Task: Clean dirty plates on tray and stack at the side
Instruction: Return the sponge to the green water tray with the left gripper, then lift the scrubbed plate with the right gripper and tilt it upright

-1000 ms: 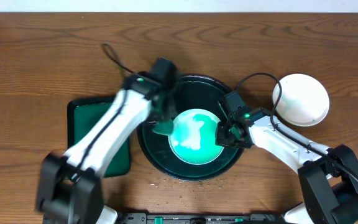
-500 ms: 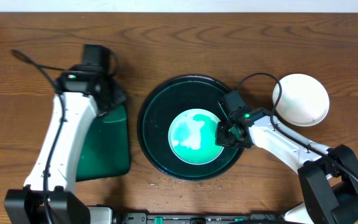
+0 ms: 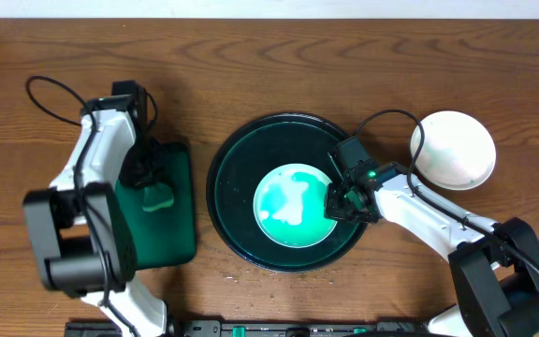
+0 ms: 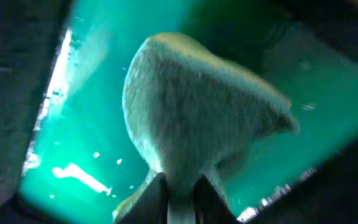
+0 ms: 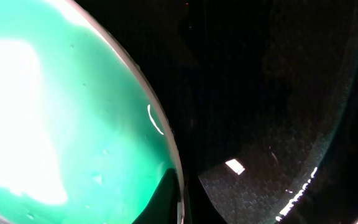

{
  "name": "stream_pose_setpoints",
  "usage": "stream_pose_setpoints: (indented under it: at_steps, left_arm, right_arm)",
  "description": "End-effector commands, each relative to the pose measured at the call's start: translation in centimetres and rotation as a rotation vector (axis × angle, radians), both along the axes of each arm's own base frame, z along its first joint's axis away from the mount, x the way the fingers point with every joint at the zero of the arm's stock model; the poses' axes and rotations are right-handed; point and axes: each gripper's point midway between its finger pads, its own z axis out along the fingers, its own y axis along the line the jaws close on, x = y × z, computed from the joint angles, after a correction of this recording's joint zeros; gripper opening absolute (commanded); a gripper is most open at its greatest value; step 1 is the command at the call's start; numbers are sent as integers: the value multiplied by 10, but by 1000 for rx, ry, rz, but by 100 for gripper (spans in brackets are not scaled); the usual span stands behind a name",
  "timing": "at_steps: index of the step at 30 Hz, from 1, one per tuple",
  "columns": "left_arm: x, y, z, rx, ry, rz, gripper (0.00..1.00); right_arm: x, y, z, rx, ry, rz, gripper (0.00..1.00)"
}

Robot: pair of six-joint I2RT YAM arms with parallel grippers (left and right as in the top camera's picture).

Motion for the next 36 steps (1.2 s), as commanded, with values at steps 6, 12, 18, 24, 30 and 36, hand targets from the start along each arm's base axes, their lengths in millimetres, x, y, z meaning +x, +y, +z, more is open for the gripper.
stream_pose_setpoints:
  at_steps: [6,12,18,24,30,36]
  left_arm:
    - [-5,-2,-5,-11,27,-12,43]
    - [0,-16,15,-91,-44,-15,45]
    - [3,-26,61,-129,-190,-25,44]
    - [-4,-45,108,-180,-329,-74,56]
    - [-7,-52,110,-184,-326,-98,58]
    - [-6,-52,108,-181,-321,-99,58]
  right_arm:
    - [-10,-10,-14,-55,39,3,1]
    - [-7,-9,-14,-49,26,11,1]
    - [7,-1,-11,-24,-46,82,1]
    - [35,14,8,15,-188,188,1]
    - [54,12,51,-17,-309,221,1]
    - [60,2,105,-124,-456,335,1]
